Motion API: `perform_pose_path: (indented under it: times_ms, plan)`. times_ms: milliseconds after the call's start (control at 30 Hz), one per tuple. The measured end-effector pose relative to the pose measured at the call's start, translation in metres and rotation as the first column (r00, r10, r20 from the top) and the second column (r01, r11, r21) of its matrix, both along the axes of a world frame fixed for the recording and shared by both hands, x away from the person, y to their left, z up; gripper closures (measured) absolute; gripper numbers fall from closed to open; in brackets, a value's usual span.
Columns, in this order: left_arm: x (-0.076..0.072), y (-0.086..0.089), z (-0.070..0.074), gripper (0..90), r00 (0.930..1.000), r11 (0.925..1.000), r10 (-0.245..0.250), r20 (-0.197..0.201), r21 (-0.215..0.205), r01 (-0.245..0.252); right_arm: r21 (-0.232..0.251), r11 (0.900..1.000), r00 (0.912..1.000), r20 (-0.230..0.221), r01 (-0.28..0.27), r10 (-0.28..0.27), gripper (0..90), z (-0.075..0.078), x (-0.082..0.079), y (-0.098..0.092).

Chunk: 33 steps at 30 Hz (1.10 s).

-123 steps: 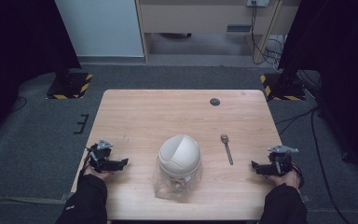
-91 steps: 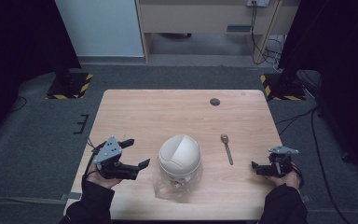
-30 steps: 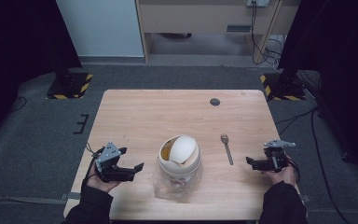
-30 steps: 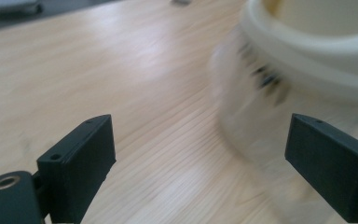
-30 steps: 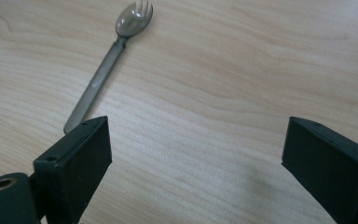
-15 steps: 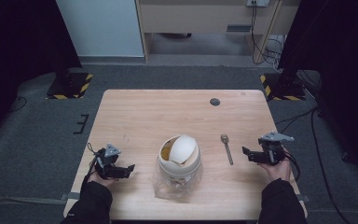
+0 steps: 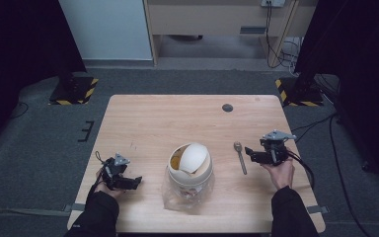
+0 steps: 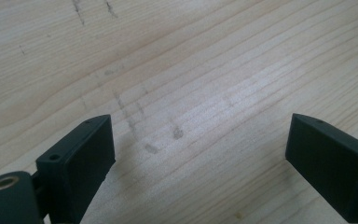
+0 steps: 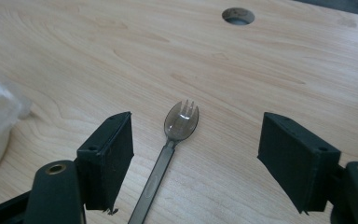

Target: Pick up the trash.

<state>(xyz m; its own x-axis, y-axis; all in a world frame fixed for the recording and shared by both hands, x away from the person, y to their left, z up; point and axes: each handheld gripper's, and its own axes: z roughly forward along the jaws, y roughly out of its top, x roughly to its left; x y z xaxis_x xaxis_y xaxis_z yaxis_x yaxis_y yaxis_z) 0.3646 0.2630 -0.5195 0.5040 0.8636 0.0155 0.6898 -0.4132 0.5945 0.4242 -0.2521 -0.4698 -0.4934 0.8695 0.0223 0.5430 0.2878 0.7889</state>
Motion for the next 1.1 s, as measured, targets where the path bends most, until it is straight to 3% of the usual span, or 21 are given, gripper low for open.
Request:
perform_pose_path:
  times_ms: [200,400,567,667,867,1100]
  plan:
    - [0.0,-0.002,0.0,7.6,0.9999,0.9998,-0.008,-0.011,0.015,0.009,-0.036,0.999,0.999,-0.038,-0.026,0.025,31.6,-0.012,0.007,0.013]
    - [0.0,-0.001,0.003,8.3,1.0,1.0,-0.004,0.004,-0.002,0.004,-0.094,0.994,0.9931,-0.111,-0.047,0.036,38.5,-0.029,0.012,0.02]
    - [0.0,0.0,0.005,8.6,0.9999,0.9999,0.002,0.011,-0.016,-0.002,-0.078,0.995,0.9876,-0.149,-0.062,0.05,45.4,-0.037,0.016,0.025]
    - [0.0,0.0,0.007,8.7,0.9998,0.9998,0.006,0.017,-0.021,-0.006,-0.103,0.992,0.9852,-0.16,-0.079,0.062,49.3,-0.041,0.018,0.029]
    - [-0.001,0.0,0.009,9.6,0.9997,0.9995,0.005,0.026,-0.03,-0.004,-0.102,0.992,0.9838,-0.169,-0.079,0.061,57.9,-0.044,0.021,0.032]
    - [-0.002,0.001,0.013,9.9,0.9988,0.9967,0.029,0.04,-0.077,-0.026,-0.144,0.986,0.9814,-0.183,-0.086,0.058,65.9,-0.049,0.023,0.034]
